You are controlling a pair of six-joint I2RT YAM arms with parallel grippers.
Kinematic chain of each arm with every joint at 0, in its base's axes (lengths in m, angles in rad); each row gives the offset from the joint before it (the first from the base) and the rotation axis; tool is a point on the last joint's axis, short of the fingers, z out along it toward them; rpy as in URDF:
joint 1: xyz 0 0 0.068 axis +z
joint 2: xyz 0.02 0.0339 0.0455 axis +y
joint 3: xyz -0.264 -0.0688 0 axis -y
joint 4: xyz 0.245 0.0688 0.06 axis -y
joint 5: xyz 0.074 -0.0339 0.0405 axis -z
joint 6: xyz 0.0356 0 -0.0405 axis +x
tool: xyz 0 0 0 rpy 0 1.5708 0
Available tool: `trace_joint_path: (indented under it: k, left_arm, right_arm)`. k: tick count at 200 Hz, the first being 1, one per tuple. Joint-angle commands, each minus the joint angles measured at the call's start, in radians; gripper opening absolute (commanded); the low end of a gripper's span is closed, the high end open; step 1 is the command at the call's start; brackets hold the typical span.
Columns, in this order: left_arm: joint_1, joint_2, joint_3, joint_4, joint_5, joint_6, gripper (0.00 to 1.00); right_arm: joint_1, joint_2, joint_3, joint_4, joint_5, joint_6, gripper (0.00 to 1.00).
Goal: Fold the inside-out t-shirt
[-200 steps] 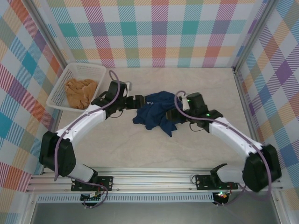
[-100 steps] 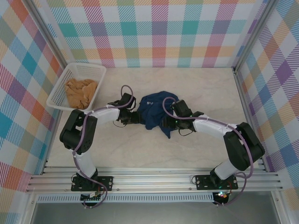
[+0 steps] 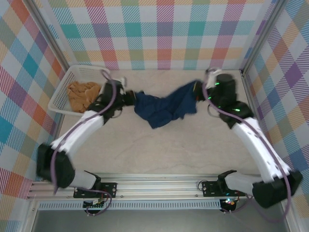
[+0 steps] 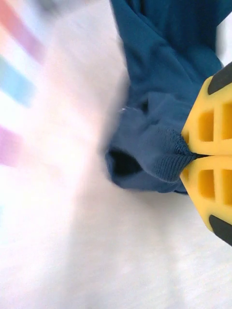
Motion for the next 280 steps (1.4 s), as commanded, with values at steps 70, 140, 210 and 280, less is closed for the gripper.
trace_joint_path:
  k: [70, 140, 210, 280]
  left_arm:
    - [0.026, -0.327, 0.386, -0.159, -0.389, 0.228, 0.00]
    - [0.026, -0.264, 0.355, -0.268, -0.242, 0.159, 0.00]
    - [-0.065, -0.006, 0.247, -0.201, 0.183, -0.054, 0.00]
    - [-0.099, 0.102, 0.251, -0.223, 0.231, -0.060, 0.00]
  right_arm:
    - [-0.022, -0.114, 0.370, -0.107, 0.007, -0.206, 0.00]
    - [-0.023, -0.070, 0.255, -0.090, 0.198, -0.268, 0.00]
    - [-0.085, 0.604, 0.382, -0.256, 0.337, -0.281, 0.56]
    - [0.453, 0.241, -0.366, 0.391, -0.012, -0.243, 0.73]
